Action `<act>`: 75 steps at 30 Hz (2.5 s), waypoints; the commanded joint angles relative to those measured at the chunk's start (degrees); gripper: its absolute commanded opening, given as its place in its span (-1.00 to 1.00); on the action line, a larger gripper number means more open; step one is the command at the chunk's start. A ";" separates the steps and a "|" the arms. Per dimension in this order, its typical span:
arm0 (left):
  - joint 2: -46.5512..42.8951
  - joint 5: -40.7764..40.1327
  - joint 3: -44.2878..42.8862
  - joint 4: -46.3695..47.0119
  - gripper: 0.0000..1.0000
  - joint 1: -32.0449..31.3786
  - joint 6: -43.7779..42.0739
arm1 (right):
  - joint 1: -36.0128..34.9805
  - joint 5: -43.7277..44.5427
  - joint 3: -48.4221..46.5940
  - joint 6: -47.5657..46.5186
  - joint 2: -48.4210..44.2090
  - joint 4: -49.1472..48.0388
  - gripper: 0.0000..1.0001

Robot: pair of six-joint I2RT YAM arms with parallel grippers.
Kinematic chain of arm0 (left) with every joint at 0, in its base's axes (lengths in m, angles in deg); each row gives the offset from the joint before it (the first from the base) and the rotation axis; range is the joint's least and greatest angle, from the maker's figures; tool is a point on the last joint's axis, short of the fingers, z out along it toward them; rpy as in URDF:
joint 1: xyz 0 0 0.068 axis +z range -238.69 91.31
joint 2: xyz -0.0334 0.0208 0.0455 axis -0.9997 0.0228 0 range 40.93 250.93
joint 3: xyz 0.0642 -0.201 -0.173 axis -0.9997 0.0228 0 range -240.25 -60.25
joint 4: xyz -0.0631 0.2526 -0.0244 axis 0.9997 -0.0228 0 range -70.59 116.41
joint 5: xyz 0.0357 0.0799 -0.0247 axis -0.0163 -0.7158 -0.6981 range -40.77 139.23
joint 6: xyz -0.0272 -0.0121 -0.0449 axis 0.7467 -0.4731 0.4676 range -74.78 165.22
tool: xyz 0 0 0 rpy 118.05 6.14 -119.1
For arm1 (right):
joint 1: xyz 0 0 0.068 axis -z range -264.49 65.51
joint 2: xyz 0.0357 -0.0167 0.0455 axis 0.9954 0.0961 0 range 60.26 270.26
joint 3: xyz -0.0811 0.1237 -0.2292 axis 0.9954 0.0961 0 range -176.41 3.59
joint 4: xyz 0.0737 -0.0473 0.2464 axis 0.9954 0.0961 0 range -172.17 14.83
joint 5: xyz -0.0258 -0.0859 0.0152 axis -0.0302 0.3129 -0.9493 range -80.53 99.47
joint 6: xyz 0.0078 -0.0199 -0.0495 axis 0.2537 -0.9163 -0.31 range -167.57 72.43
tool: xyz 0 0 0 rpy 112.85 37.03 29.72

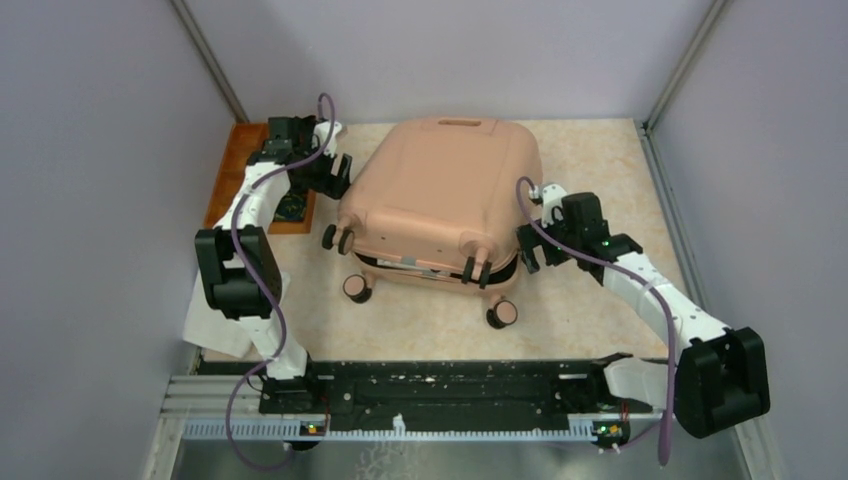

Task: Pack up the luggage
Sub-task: Zip the luggage at the center of the board.

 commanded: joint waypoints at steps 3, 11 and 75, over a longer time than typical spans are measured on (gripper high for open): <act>2.34 6.36 -1.76 0.63 0.71 -1.40 2.89 | -8.12 -13.01 1.20 0.04 1.49 -16.43 0.97; 4.01 2.31 -5.26 2.86 0.69 -0.48 5.81 | -16.32 -11.76 -3.88 -0.04 10.93 -18.89 0.86; 0.14 5.45 -2.39 1.90 0.65 0.86 5.50 | -19.81 -0.17 8.49 -5.38 -3.62 -25.32 -1.00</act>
